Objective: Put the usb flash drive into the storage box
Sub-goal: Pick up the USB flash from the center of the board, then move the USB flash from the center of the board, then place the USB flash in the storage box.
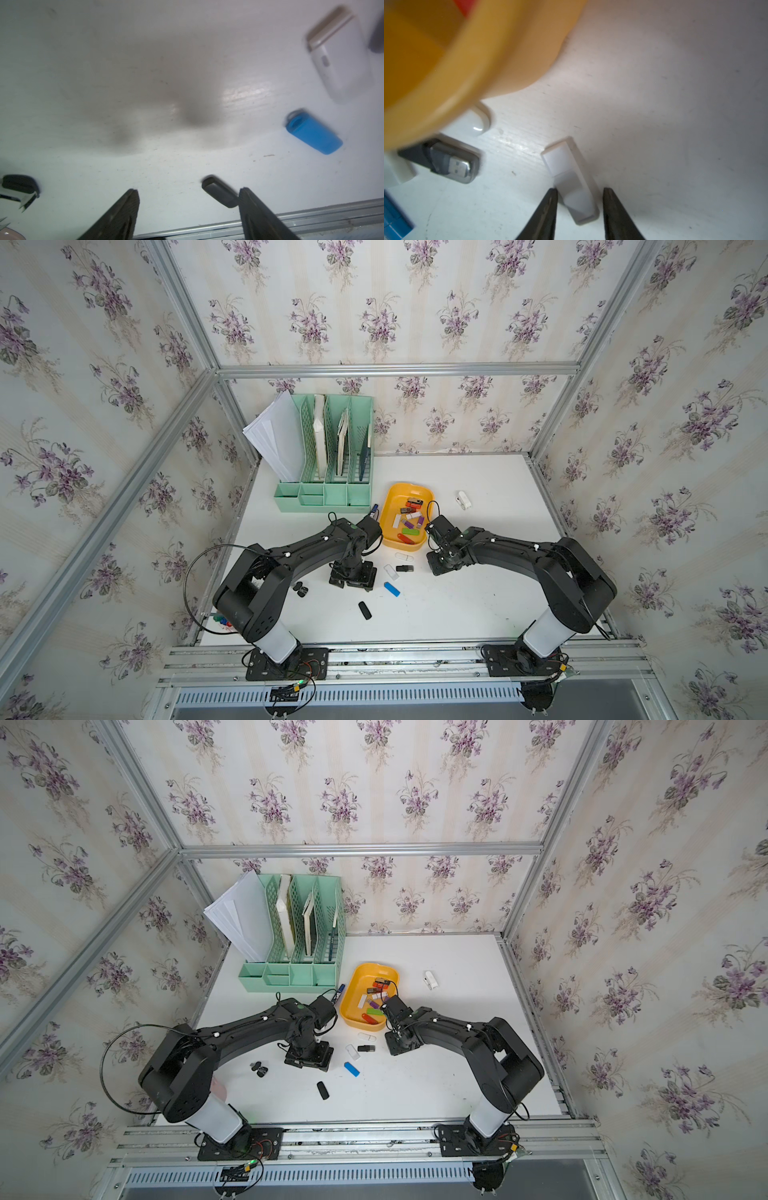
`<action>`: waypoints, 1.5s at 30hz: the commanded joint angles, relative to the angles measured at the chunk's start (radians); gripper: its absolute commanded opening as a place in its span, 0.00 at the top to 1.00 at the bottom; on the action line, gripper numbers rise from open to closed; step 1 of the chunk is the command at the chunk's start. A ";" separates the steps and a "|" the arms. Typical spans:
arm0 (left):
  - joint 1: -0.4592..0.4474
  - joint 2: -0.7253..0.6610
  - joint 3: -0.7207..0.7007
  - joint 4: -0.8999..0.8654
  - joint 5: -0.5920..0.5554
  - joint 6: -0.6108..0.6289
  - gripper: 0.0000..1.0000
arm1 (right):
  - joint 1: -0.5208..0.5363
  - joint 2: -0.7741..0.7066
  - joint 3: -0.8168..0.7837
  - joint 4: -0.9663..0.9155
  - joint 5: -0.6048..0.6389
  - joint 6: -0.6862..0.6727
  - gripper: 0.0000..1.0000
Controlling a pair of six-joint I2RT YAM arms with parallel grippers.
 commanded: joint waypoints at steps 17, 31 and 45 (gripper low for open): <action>-0.137 -0.018 -0.071 0.031 0.014 -0.190 0.19 | 0.037 -0.054 -0.061 -0.020 -0.003 0.060 0.77; -0.215 0.007 -0.108 0.052 -0.067 -0.291 0.29 | 0.038 -0.117 -0.080 -0.042 -0.003 0.069 0.78; -0.221 0.014 -0.115 0.075 -0.067 -0.290 0.54 | 0.037 -0.178 -0.026 -0.099 0.002 0.075 0.79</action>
